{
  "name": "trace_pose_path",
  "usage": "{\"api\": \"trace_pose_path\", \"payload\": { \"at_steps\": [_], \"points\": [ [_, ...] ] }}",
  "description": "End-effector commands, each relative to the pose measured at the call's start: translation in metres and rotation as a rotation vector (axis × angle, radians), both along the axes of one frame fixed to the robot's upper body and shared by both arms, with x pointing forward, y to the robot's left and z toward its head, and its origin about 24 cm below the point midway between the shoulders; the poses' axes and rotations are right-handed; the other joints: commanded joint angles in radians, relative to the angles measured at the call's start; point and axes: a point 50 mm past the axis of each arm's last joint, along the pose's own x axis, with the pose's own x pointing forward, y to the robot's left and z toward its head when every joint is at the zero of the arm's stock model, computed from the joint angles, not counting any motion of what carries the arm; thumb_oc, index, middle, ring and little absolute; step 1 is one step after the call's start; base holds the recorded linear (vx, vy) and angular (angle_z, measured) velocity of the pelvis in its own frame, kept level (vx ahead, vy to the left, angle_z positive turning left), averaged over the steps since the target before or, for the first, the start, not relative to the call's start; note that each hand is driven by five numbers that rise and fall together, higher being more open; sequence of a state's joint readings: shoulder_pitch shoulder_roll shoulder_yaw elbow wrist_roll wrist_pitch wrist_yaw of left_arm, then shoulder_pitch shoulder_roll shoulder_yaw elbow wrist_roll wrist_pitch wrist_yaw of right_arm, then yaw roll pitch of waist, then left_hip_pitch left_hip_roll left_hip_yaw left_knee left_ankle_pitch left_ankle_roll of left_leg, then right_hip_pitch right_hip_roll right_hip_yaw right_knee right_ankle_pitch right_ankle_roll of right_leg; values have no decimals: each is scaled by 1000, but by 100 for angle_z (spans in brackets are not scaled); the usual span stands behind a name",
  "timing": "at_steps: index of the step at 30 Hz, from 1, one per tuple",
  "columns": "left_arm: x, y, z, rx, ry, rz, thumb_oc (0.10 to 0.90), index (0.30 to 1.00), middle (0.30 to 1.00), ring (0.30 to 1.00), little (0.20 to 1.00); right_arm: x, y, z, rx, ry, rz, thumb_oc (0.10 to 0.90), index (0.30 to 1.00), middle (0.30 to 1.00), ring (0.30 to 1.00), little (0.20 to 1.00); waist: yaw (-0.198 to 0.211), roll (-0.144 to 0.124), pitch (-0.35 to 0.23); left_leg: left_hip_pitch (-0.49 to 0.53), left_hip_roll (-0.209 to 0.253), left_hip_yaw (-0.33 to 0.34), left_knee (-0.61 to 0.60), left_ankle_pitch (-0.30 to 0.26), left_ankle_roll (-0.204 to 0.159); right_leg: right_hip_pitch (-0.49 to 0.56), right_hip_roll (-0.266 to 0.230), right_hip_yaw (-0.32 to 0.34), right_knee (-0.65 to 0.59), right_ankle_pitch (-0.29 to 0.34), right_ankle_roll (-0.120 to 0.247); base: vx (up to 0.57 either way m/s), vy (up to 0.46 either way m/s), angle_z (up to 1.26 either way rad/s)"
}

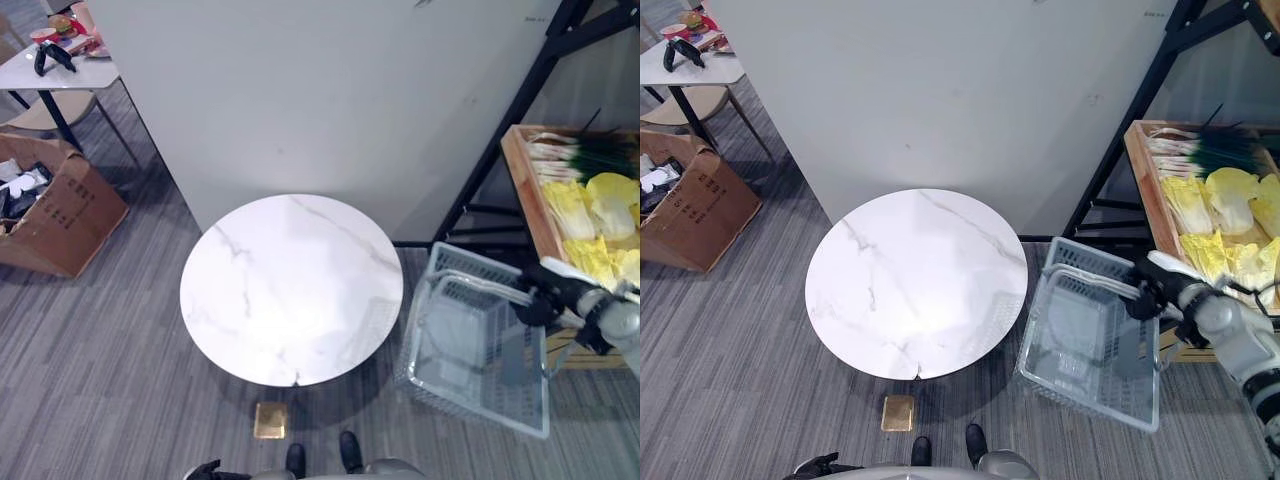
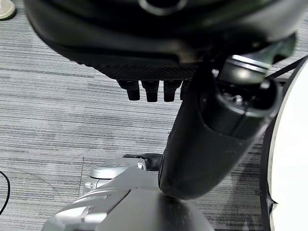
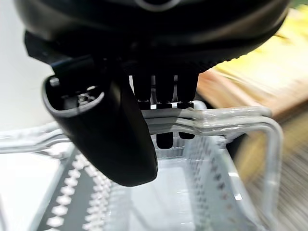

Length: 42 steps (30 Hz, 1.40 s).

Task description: Get the vegetables into the basket

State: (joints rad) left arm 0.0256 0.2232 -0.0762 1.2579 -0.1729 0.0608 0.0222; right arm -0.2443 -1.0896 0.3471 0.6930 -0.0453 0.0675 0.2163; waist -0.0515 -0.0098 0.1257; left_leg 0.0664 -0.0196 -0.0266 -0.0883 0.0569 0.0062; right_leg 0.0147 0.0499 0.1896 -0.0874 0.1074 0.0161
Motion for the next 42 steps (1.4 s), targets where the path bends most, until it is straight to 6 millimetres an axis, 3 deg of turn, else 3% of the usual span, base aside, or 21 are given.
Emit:
{"api": "trace_pose_path", "payload": {
  "at_steps": [1, 2, 3, 4, 9, 11, 12, 15, 27, 42],
  "points": [
    [-15, 7, -1, 17, 73, -49, 900, 1000, 1000, 1000, 1000, 8, -32, 54, -169, -195, -113, 400, 300, 300, 300, 300, -4, -59, -83, 30, -7, 21, 1, -46, -25, 52, -37, 20, 10, 5, 83, -15, -16, -15],
    [-13, 8, -1, 20, 67, -52, 900, 1000, 1000, 1000, 1000, -8, -42, 37, -173, -138, -182, 400, 300, 300, 300, 300, -11, -54, -80, 30, -7, 24, 1, -46, -25, 49, -35, 26, 10, 7, 84, -14, -10, -15],
    [-13, 8, -1, 20, 67, -52, 900, 1000, 1000, 1000, 1000, -8, -42, 37, -172, -138, -182, 400, 300, 300, 300, 300, -10, -54, -80, 30, -7, 24, 1, -46, -25, 49, -35, 26, 10, 7, 84, -11, -14, -13],
    [-12, 9, 0, 21, 64, -51, 900, 1000, 1000, 1000, 1000, -23, -49, 18, -148, -88, -247, 400, 300, 300, 300, 300, -14, -50, -78, 30, -6, 26, 1, -45, -26, 47, -36, 27, 11, 7, 84, -6, -11, -11],
    [-6, 11, 1, 28, 49, -52, 900, 1000, 1000, 1000, 1000, -64, -54, -33, -68, 32, -416, 400, 300, 300, 300, 300, -17, -40, -75, 30, -7, 18, 1, -46, -25, 50, -38, 22, 8, 6, 83, -1, -3, -1],
    [-5, 12, 1, 30, 48, -53, 900, 1000, 1000, 1000, 1000, -73, -53, -45, -57, 65, -449, 400, 300, 300, 300, 300, -16, -39, -74, 30, -7, 16, 1, -45, -25, 51, -38, 20, 7, 5, 82, -2, -23, 0],
    [-3, 14, 2, 40, 51, -55, 900, 1000, 1000, 1000, 1000, -106, -45, -82, 3, 172, -571, 400, 300, 300, 300, 300, -11, -35, -71, 30, -8, 1, 1, -43, -24, 57, -41, 3, 5, 0, 78, 1, -52, 1],
    [-6, 16, 2, 46, 64, -55, 900, 1000, 1000, 1000, 1000, -122, -36, -101, 23, 220, -616, 400, 300, 300, 300, 300, -8, -32, -71, 29, -8, -8, 1, -43, -23, 61, -42, -4, 4, -3, 75, 5, -36, 17],
    [-12, 17, 2, 72, 84, -40, 900, 1000, 1000, 1000, 1000, -160, 6, -153, 164, 256, -780, 400, 300, 300, 300, 300, -5, -26, -75, 31, -9, -27, 1, -44, -21, 69, -46, -24, 1, -10, 68, 2, -20, 6],
    [-15, 18, 1, 79, 92, -32, 900, 1000, 1000, 1000, 1000, -172, 31, -174, 289, 218, -881, 400, 300, 300, 300, 300, -20, -18, -76, 38, -12, -14, 1, -55, -13, 63, -43, -1, 13, -12, 72, 1, 4, -1]
  ]
}}
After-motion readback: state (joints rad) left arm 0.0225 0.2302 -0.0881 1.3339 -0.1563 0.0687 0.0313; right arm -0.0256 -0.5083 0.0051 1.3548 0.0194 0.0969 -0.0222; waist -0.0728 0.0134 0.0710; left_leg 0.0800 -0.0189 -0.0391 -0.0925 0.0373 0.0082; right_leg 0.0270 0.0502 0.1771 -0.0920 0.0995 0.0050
